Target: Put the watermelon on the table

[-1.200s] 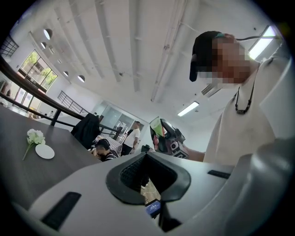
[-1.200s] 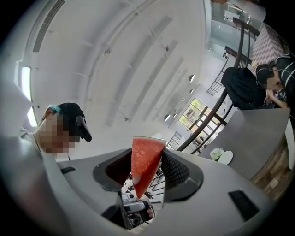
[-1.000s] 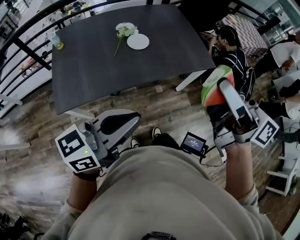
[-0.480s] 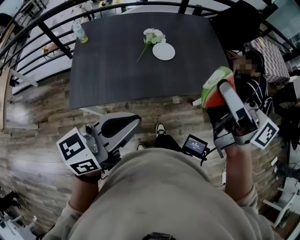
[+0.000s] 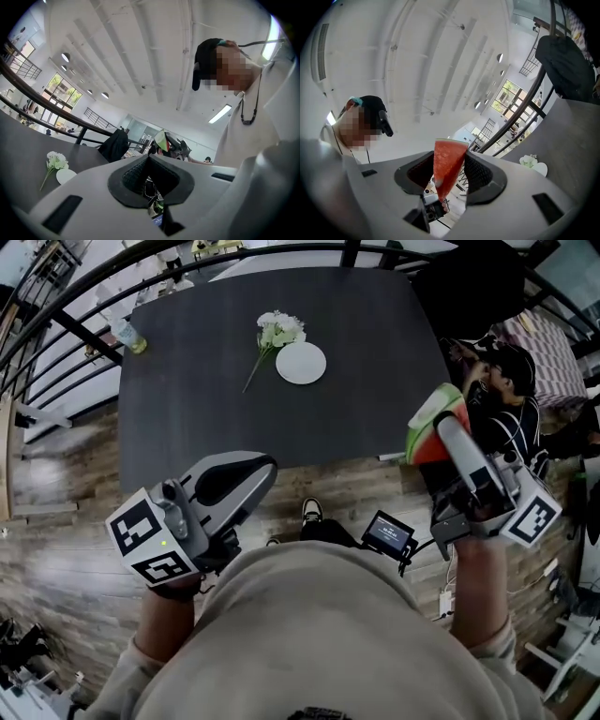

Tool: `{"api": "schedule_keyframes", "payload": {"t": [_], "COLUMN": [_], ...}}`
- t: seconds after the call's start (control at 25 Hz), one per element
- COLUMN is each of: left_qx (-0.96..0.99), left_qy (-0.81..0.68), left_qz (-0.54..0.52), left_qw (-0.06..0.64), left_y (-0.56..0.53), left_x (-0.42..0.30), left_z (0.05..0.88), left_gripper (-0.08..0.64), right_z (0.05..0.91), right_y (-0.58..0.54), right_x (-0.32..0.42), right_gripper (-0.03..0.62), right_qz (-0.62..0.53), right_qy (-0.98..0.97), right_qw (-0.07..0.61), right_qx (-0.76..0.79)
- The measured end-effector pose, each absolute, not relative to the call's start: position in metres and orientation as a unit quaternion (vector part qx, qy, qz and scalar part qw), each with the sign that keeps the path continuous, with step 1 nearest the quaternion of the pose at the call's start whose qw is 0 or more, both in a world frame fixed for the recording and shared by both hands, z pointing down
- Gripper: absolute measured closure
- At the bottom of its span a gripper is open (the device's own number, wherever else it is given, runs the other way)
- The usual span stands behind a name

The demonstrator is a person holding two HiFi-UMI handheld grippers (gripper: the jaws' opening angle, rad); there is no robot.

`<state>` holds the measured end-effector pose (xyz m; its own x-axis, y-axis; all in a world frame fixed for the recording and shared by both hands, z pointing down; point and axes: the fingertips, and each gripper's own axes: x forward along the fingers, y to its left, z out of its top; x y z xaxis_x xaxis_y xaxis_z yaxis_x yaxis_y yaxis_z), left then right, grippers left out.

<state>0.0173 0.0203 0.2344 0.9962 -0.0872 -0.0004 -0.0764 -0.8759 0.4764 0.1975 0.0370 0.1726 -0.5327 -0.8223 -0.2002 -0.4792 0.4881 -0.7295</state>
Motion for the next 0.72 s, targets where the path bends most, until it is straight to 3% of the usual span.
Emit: {"api": "schedule_keyframes", "payload": {"t": [0.32, 0.72], "left_qx": [0.957, 0.944], "left_qy": [-0.08, -0.134], "left_qz": [0.035, 0.054], "left_qw": [0.278, 0.297], "left_y": [0.01, -0.004], "left_x": [0.042, 0.058], "left_z": [0.256, 0.269], "left_gripper": [0.554, 0.553], "right_z": [0.201, 0.224], "right_y": [-0.017, -0.093], "right_x": [0.219, 0.19], "right_gripper": [0.387, 0.387], "right_qz": [-0.35, -0.394], "right_qy": [0.823, 0.845], "right_qw": [0.272, 0.259], "right_qx": [-0.356, -0.253]}}
